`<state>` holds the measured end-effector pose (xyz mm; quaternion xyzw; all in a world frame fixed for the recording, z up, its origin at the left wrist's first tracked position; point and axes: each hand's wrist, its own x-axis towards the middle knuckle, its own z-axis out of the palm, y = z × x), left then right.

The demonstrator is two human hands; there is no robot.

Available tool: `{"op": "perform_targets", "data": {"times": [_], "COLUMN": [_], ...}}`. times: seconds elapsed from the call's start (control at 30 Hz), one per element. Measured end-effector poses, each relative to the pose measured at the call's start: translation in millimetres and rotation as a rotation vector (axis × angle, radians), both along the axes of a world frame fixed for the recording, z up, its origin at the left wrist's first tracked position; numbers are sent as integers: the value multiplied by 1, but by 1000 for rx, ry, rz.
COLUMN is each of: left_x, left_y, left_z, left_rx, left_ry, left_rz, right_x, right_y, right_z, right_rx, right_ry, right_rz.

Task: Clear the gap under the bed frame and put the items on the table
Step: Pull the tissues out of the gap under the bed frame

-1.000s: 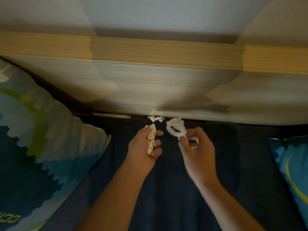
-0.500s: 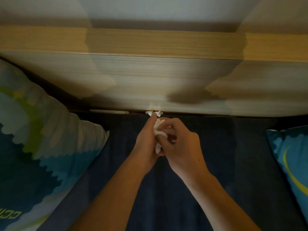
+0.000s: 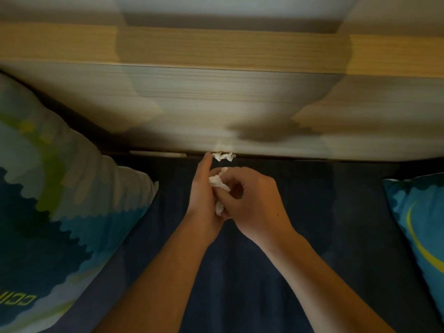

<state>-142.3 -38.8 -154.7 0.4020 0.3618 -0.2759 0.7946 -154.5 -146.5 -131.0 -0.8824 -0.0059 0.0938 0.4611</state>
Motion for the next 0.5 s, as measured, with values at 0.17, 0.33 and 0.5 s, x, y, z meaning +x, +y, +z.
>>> {"op": "perform_targets", "data": {"times": [0.17,0.33,0.5], "left_x": [-6,5,3], "left_y": [20,51,89], "left_z": [5,1,-12], "left_rx": [60,280,180], "left_ry": [47,73,64], "left_rz": [-42,-11,4], "right_x": [-12,31,77], "right_y": [8,7,32], "right_z": [4,-41,-124], "right_rx": [-87,-8,43], "right_ry": [-53,115,578], "right_rz": [250,-347,-628]}}
